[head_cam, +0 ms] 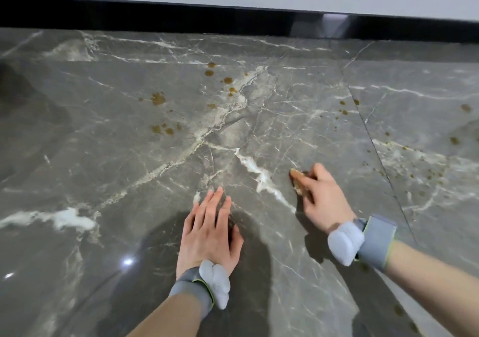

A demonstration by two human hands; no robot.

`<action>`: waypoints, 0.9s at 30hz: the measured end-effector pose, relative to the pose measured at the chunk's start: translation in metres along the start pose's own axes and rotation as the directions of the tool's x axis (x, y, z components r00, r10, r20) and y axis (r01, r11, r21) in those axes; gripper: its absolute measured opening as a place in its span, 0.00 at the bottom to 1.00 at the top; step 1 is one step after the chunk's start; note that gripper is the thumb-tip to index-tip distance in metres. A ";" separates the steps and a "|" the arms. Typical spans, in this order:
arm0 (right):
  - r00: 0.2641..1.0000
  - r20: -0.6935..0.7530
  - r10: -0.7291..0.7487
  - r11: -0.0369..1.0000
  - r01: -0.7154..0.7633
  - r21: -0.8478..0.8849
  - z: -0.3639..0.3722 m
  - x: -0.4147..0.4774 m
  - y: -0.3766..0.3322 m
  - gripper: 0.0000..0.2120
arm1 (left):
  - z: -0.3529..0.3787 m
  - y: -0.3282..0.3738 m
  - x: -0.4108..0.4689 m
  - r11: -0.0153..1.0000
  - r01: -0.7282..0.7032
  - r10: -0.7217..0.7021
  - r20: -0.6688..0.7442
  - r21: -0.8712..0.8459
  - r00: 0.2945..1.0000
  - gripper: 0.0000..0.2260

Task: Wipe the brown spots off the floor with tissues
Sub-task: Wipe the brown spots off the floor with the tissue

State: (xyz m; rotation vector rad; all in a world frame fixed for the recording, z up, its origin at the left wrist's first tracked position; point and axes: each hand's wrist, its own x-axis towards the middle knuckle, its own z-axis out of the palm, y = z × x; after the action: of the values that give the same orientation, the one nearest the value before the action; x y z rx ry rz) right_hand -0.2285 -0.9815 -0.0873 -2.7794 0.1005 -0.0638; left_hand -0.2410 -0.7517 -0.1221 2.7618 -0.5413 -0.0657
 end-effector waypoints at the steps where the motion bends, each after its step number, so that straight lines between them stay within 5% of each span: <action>1: 0.992 0.056 -0.115 0.993 0.114 0.024 0.004 -0.018 -0.017 0.18 | 0.000 0.001 0.000 1.000 0.003 -0.003 0.000 -0.007 1.000 0.24; 4: 0.901 0.248 -0.355 0.935 0.343 0.090 0.012 -0.057 -0.054 0.19 | 0.000 -0.001 -0.001 1.000 -0.001 0.000 -0.018 -0.017 1.000 0.24; 7: 0.825 0.350 -0.444 0.895 0.430 0.122 0.001 -0.060 -0.048 0.17 | -0.008 -0.001 -0.002 0.997 0.003 -0.001 0.019 -0.071 1.000 0.24; 11: 0.990 0.097 -0.100 0.994 0.104 -0.037 -0.018 -0.021 0.012 0.17 | -0.019 -0.021 0.004 0.980 -0.003 0.013 0.049 -0.199 0.999 0.26; 13: 0.989 0.029 0.143 0.984 -0.139 -0.115 -0.027 0.002 0.023 0.13 | -0.033 -0.056 0.012 0.991 -0.016 0.009 -0.052 -0.135 0.999 0.25; 16: 0.966 0.015 0.259 0.963 -0.257 -0.087 -0.015 0.032 -0.001 0.13 | -0.056 -0.125 0.031 0.963 0.266 -0.269 -0.199 -0.043 0.942 0.29; 22: 0.982 0.003 -0.191 0.970 0.188 0.153 0.059 0.080 -0.112 0.13 | -0.054 -0.179 0.051 0.885 0.452 -0.438 -0.133 0.110 0.889 0.29; 27: 0.796 0.057 -0.602 0.764 0.554 0.332 0.106 0.100 -0.197 0.14 | -0.050 -0.184 0.052 0.874 0.460 -0.444 -0.125 0.158 0.887 0.31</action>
State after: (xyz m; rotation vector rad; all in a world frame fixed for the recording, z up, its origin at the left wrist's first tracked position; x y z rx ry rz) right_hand -0.1101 -0.7683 -0.1136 -2.3903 -0.7603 -0.0073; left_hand -0.1211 -0.5953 -0.1332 2.9962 0.1428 -0.0057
